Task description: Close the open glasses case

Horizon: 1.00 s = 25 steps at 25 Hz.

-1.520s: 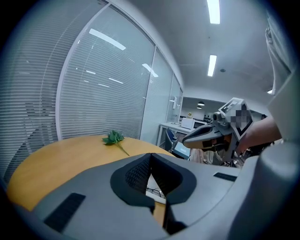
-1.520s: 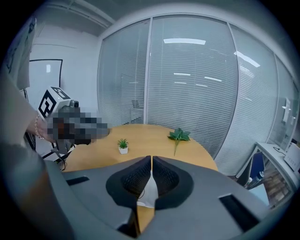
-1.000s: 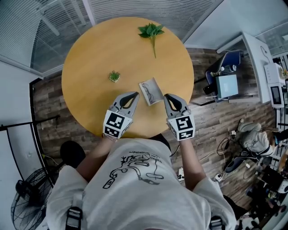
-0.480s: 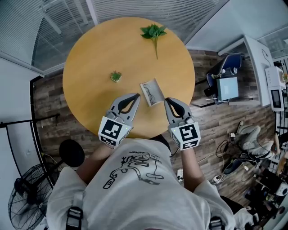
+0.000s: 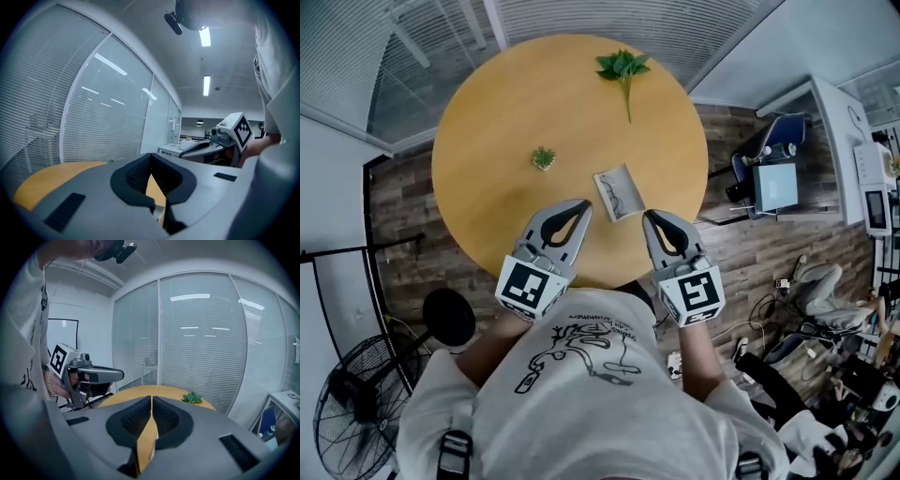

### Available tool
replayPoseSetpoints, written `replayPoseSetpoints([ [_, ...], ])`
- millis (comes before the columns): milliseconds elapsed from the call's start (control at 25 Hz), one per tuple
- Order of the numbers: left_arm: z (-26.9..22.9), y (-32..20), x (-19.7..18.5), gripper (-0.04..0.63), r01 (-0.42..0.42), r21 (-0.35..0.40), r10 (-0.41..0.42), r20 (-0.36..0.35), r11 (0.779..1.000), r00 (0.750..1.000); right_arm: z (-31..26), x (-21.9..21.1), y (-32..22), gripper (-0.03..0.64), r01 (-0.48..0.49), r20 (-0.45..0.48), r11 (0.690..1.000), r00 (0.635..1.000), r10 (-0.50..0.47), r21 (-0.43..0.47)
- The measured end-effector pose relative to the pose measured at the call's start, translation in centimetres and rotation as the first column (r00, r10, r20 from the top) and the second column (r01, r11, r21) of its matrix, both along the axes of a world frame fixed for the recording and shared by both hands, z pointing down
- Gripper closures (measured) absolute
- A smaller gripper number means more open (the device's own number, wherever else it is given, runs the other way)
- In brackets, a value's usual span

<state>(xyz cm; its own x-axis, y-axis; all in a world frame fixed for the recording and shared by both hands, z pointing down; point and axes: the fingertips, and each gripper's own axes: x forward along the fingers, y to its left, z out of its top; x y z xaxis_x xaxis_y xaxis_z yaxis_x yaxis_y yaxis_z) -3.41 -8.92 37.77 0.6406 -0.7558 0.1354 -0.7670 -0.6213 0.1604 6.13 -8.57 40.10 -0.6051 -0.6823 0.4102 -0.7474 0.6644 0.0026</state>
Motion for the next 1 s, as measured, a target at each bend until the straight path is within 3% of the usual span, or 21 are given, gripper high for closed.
replayPoseSetpoints([
  [520, -3.4, 1.6, -0.3, 0.575, -0.004, 0.024, 0.005, -0.053, 1.0, 0.999, -4.2, -0.8, 1.6, 0.597, 0.024, 0.031, 0.998, 0.999, -0.025, 0.05],
  [640, -4.6, 1.5, -0.4, 0.575, 0.008, 0.049, -0.003, -0.097, 0.999, 0.995, -4.8, -1.0, 1.7, 0.597, 0.025, 0.035, 0.998, 0.999, -0.027, 0.055],
  [1000, -5.3, 2.3, -0.6, 0.575, -0.005, 0.036, 0.008, -0.079, 0.999, 0.997, -6.4, -1.2, 2.1, 0.597, 0.018, 0.034, 0.998, 0.999, -0.02, 0.063],
])
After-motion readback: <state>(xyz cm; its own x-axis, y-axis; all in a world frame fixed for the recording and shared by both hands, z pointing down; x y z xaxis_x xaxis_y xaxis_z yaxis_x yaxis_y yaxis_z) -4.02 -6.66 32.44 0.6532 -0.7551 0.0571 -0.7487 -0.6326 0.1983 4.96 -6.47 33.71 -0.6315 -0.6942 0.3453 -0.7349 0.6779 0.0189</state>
